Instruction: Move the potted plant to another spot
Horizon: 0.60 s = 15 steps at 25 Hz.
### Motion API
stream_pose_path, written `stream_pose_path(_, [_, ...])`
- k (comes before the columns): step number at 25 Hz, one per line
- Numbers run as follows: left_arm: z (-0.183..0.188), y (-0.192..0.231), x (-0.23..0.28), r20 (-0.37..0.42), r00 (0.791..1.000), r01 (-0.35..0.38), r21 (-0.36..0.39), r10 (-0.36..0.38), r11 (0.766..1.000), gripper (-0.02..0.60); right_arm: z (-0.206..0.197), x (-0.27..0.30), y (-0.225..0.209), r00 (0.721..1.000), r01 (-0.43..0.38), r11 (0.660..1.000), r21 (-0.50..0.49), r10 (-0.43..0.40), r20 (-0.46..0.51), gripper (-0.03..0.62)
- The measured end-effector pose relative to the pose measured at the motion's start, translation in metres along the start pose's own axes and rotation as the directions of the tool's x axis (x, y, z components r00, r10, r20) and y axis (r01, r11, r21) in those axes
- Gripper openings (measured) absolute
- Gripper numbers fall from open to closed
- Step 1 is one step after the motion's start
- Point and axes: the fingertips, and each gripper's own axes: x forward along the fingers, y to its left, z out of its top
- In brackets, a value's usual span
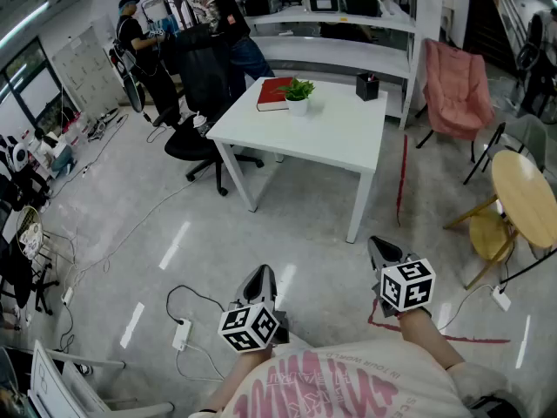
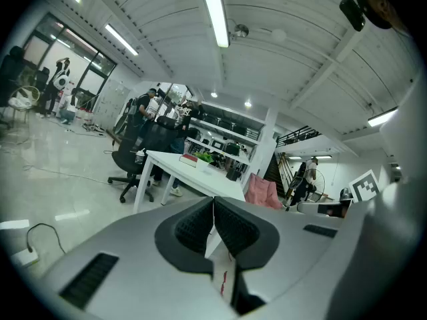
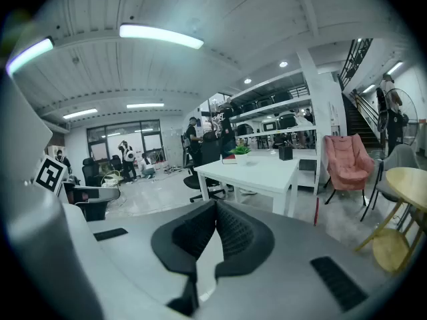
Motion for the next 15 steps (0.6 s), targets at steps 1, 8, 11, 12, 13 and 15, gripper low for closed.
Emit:
stream_pose_path(1, [0.002,0.004,0.007,-0.001,1.0,0.001,-0.005,-0.001,1.0,0.025,0.002,0.008,-0.001,1.0,0.0,1.0,-0.002,0.0,-0.003,0.012])
stream_pose_path(8, [0.027,0.038,0.054,-0.016,1.0,0.009,-0.016,-0.009,1.0,0.025,0.021,0.065,0.0,1.0,0.013,1.0,0.002,-0.013,-0.015,0.012])
stream_pose_path(11, [0.05,0.056,0.076,-0.014,1.0,0.022,-0.018,-0.023,1.0,0.025,0.038,0.095,0.007,1.0,0.022,1.0,0.005,-0.022,-0.014,0.012])
stream_pose_path(12, [0.06,0.063,0.086,-0.011,0.999,0.03,-0.016,-0.03,0.999,0.025,0.044,0.106,0.009,1.0,0.024,1.0,0.015,-0.024,-0.008,0.012])
stream_pose_path(13, [0.07,0.071,0.096,-0.006,0.999,0.039,-0.014,-0.039,0.999,0.025,0.051,0.118,0.011,1.0,0.025,0.999,0.028,-0.025,0.002,0.012])
stream_pose_path(15, [0.091,0.087,0.116,0.003,0.999,0.054,-0.011,-0.054,0.998,0.025,0.065,0.143,0.014,0.999,0.028,0.998,0.053,-0.029,0.027,0.014])
